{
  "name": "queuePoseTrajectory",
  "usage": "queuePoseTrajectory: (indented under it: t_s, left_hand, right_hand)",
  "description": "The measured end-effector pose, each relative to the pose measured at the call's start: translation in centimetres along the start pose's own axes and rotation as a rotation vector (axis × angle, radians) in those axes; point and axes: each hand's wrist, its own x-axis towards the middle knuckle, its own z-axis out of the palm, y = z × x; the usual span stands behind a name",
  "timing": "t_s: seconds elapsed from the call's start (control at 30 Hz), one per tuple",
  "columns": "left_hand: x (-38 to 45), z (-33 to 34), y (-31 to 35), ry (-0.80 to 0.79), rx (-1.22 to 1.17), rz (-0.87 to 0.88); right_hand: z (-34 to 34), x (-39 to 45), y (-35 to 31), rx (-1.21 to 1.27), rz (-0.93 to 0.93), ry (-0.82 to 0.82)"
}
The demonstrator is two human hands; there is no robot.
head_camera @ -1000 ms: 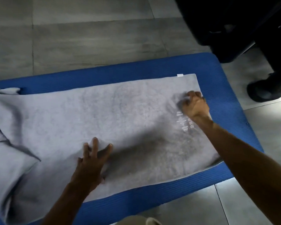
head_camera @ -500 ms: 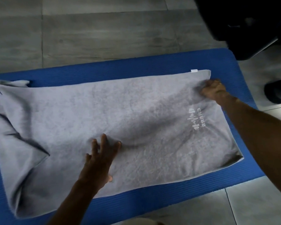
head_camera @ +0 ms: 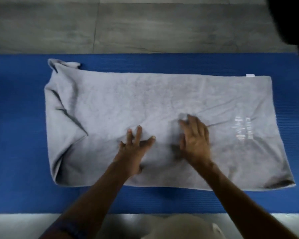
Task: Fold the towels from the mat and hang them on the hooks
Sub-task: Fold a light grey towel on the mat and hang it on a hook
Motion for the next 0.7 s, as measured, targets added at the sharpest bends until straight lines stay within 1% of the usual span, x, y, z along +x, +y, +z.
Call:
queuePoseTrajectory:
  t_s: [0.07,0.17,0.33,0.4,0.47,0.53,0.57,0.63,0.7]
  left_hand:
    - [0.0,0.2,0.0,0.000,0.002,-0.012]
    - [-0.2,0.6,0.0,0.054,-0.003,-0.029]
    - [-1.0,0.5,-0.4,0.097,-0.099,0.002]
    - [-1.4,0.6,-1.3,0.128,-0.097,0.035]
    - [-1.9,0.7,-3.1,0.190,-0.163,0.042]
    - [-2.5,0.2,-4.9,0.285,-0.240,0.025]
    - [-2.6,-0.4,-5.7,0.323,-0.203,-0.001]
    - [-3.2,-1.5,-7.8,0.392,-0.017,-0.109]
    - [-4.2,-2.0,-10.5,0.390,0.105,-0.222]
  right_hand:
    - [1.6,-1.8,-2.9,0.038,-0.090,-0.043]
    - [3.4,-3.5,-4.8,-0.001,-0.191,-0.092]
    - [3.4,-4.1,-4.3,-0.148,-0.225,-0.218]
    - [3.0,-3.9,-4.1,-0.186,-0.213,-0.230]
    - [2.8,-3.8,-4.7,-0.203,-0.191,-0.276]
    - [2.8,-3.8,-5.2,-0.210,-0.158,-0.323]
    - [2.8,-3.9,-5.4,-0.211,-0.131,-0.331]
    - [2.7,-3.9,-6.2,-0.220,-0.092,-0.337]
    - [2.7,-3.9,-6.7,-0.229,-0.059,-0.356]
